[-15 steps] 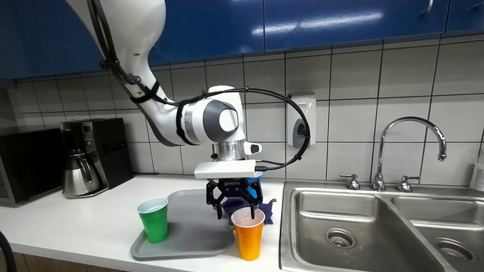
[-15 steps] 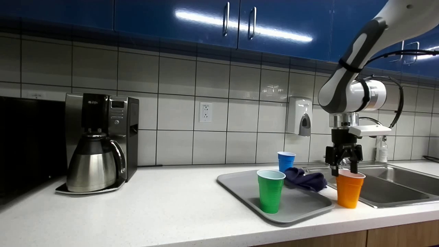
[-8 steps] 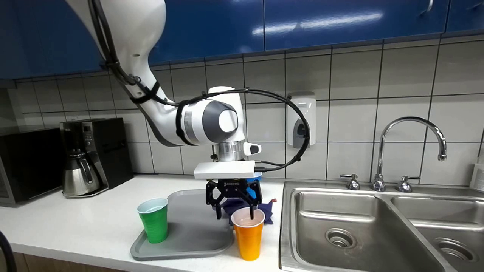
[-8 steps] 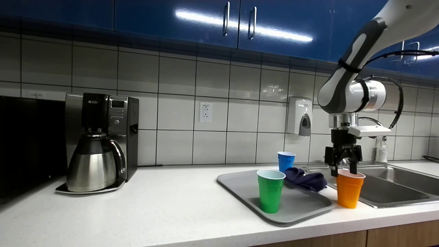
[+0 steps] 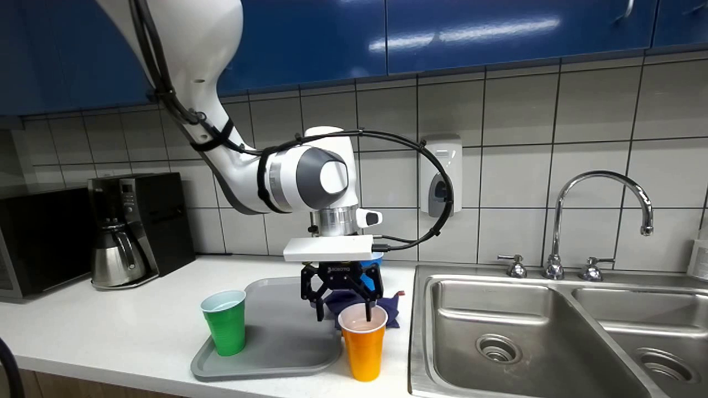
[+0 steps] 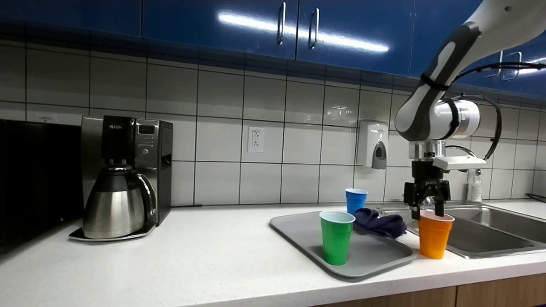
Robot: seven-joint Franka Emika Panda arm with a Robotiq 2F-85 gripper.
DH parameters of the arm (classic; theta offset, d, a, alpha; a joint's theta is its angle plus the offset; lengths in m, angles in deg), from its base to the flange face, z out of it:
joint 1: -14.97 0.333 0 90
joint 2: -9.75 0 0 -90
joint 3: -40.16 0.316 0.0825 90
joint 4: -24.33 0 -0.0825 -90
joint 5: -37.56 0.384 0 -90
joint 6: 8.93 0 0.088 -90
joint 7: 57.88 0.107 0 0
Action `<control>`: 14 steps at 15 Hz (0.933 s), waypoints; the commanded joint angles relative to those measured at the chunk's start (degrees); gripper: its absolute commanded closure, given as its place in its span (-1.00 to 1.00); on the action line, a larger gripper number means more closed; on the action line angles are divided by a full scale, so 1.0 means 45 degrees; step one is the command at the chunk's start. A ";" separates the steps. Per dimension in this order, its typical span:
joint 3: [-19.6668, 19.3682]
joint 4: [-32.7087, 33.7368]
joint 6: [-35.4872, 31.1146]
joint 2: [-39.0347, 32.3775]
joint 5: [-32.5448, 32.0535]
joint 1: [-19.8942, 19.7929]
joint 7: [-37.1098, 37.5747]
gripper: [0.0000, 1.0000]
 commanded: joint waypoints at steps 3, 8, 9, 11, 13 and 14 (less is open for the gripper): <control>0.0106 -0.0038 -0.0167 -0.0050 0.0178 -0.0068 -0.0276 -1.00; 0.0152 -0.0017 -0.0426 -0.0326 0.0228 -0.0056 -0.0325 -1.00; 0.0172 -0.0017 -0.0500 -0.0411 0.0286 -0.0054 -0.0326 -1.00; 0.0207 -0.0043 -0.0714 -0.0581 0.0304 -0.0060 -0.0338 -1.00; 0.0246 -0.0044 -0.0879 -0.0739 0.0327 -0.0070 -0.0351 -1.00; 0.0269 -0.0029 -0.0945 -0.0837 0.0334 -0.0071 -0.0334 -1.00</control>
